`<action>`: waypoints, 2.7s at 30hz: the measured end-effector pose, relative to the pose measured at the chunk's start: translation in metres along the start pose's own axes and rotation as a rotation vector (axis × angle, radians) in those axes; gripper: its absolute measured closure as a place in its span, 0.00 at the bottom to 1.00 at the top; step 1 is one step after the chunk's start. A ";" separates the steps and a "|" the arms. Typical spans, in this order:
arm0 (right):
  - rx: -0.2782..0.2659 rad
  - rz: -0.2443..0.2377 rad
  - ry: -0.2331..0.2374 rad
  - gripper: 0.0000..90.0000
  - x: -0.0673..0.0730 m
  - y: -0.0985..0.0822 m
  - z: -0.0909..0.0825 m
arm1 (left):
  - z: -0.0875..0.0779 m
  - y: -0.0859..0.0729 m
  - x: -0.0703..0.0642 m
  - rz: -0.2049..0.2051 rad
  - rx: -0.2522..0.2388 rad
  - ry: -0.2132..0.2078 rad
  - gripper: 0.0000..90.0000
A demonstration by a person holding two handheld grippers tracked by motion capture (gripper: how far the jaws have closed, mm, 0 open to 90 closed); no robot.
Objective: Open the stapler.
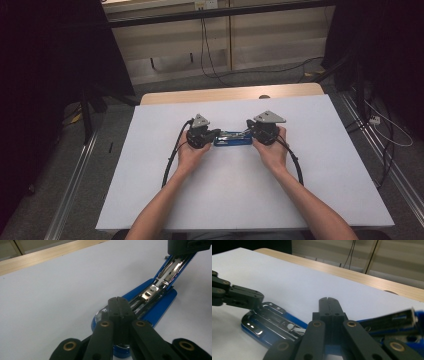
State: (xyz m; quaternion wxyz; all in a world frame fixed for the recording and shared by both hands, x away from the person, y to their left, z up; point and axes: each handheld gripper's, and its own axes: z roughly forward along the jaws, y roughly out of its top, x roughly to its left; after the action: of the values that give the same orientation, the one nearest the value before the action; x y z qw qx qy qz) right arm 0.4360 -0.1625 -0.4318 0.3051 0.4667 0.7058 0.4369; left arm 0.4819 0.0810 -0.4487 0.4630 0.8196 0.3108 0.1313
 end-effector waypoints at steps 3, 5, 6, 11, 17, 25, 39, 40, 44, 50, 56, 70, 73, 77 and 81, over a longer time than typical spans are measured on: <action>-0.002 0.002 -0.003 1.00 -0.006 0.000 -0.003 | 0.000 0.000 0.000 0.000 -0.001 0.000 1.00; -0.004 -0.005 0.003 1.00 -0.010 -0.001 -0.006 | 0.000 0.000 0.000 -0.001 -0.001 0.000 1.00; 0.002 -0.007 0.001 1.00 -0.011 -0.002 -0.007 | 0.000 0.000 0.000 0.001 -0.001 0.001 1.00; 0.011 0.001 -0.013 1.00 -0.019 -0.006 -0.012 | 0.000 0.000 0.000 0.000 0.000 0.003 1.00; 0.024 0.006 -0.022 1.00 -0.028 -0.012 -0.014 | 0.000 0.000 0.000 -0.001 0.000 0.001 1.00; 0.037 -0.012 -0.023 1.00 -0.031 -0.013 -0.016 | 0.000 0.000 0.000 -0.001 -0.001 -0.002 1.00; 0.045 0.001 -0.042 1.00 -0.047 -0.023 -0.025 | 0.000 0.001 -0.002 0.008 0.005 0.012 1.00; 0.045 -0.005 -0.042 1.00 -0.047 -0.023 -0.025 | 0.000 0.001 -0.002 0.010 0.003 0.012 1.00; 0.045 -0.008 -0.041 1.00 -0.046 -0.024 -0.024 | 0.000 0.001 -0.002 0.013 0.006 0.012 1.00; 0.045 -0.009 -0.044 1.00 -0.047 -0.024 -0.023 | 0.000 0.001 -0.003 0.023 0.011 0.023 1.00; 0.041 -0.002 -0.040 1.00 -0.047 -0.024 -0.023 | -0.001 0.002 -0.003 0.023 0.004 0.021 1.00; 0.036 0.009 0.000 1.00 -0.048 -0.026 -0.021 | -0.003 0.004 -0.004 0.027 -0.024 0.023 1.00; 0.033 0.017 0.010 1.00 -0.050 -0.026 -0.021 | -0.004 0.004 -0.005 0.030 -0.034 0.025 1.00; 0.029 0.021 0.017 1.00 -0.050 -0.026 -0.021 | -0.004 0.005 -0.006 0.028 -0.035 0.022 0.97; 0.021 0.023 0.016 0.99 -0.050 -0.026 -0.022 | -0.004 0.005 -0.008 0.020 -0.033 0.023 0.95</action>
State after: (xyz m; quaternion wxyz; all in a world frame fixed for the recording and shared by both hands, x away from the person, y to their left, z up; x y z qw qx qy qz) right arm 0.4267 -0.2208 -0.4446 0.2892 0.4746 0.7074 0.4367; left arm 0.4762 0.0769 -0.4417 0.4714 0.8134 0.3059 0.1506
